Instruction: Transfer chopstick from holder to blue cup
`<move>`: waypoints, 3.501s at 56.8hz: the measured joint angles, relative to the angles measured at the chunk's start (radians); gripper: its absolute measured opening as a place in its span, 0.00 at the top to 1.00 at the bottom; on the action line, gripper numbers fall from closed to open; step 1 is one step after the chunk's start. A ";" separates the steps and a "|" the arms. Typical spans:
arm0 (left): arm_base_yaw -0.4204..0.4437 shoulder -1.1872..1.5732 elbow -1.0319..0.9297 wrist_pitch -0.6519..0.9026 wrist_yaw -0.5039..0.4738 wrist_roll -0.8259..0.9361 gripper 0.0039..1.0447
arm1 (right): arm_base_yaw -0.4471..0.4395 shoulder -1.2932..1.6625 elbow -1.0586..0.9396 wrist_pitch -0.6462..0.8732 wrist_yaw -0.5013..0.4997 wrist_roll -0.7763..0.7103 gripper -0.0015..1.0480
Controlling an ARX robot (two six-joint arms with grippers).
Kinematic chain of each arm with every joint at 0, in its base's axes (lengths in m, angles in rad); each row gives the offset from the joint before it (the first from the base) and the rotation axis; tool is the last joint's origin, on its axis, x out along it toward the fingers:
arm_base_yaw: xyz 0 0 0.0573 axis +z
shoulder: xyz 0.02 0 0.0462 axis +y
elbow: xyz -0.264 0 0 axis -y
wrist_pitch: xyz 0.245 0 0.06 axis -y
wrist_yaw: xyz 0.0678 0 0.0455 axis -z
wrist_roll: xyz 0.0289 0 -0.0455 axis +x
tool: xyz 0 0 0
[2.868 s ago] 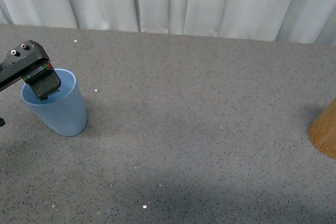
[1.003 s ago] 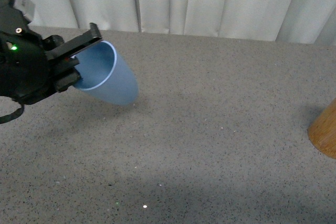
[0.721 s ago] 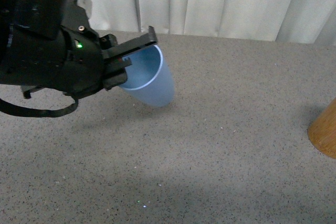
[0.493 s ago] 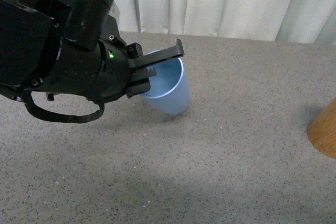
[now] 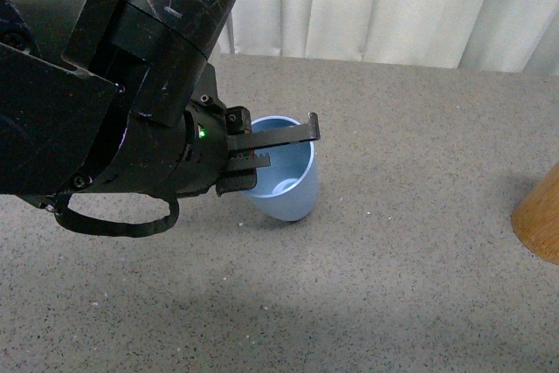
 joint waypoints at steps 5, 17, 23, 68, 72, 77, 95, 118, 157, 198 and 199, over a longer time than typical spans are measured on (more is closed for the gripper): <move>-0.006 0.000 -0.002 0.002 0.007 0.006 0.97 | 0.000 0.000 0.000 0.000 0.000 0.000 0.09; -0.018 0.000 -0.002 0.003 0.042 0.006 0.79 | 0.000 0.000 0.000 0.000 0.000 0.000 0.09; -0.021 0.000 -0.002 0.003 0.045 0.006 0.65 | 0.000 0.000 0.000 0.000 0.000 0.000 0.09; 0.127 -0.109 -0.420 1.024 -0.198 0.426 0.45 | 0.000 0.000 0.000 0.000 0.003 0.000 0.09; 0.196 -0.217 -0.489 1.065 -0.139 0.463 0.56 | 0.000 0.000 0.000 0.000 0.002 0.000 0.09; 0.290 -0.346 -0.575 1.032 -0.037 0.489 0.69 | 0.000 0.000 0.000 0.000 0.001 0.000 0.09; 0.527 -0.821 -0.764 0.716 0.177 0.514 0.97 | 0.000 0.000 0.000 0.000 0.000 0.000 0.09; 0.530 -1.838 -0.816 -0.215 0.180 0.522 0.97 | 0.000 0.000 0.000 0.000 0.000 0.000 0.09; 0.530 -1.866 -0.816 -0.227 0.180 0.522 0.97 | 0.000 0.000 0.000 0.000 0.000 0.000 0.09; 0.530 -1.868 -0.816 -0.227 0.180 0.524 0.06 | -0.209 1.143 0.435 0.163 0.311 0.394 0.09; 0.530 -1.868 -0.816 -0.227 0.180 0.524 0.06 | -0.203 1.159 0.443 0.163 0.309 0.396 0.09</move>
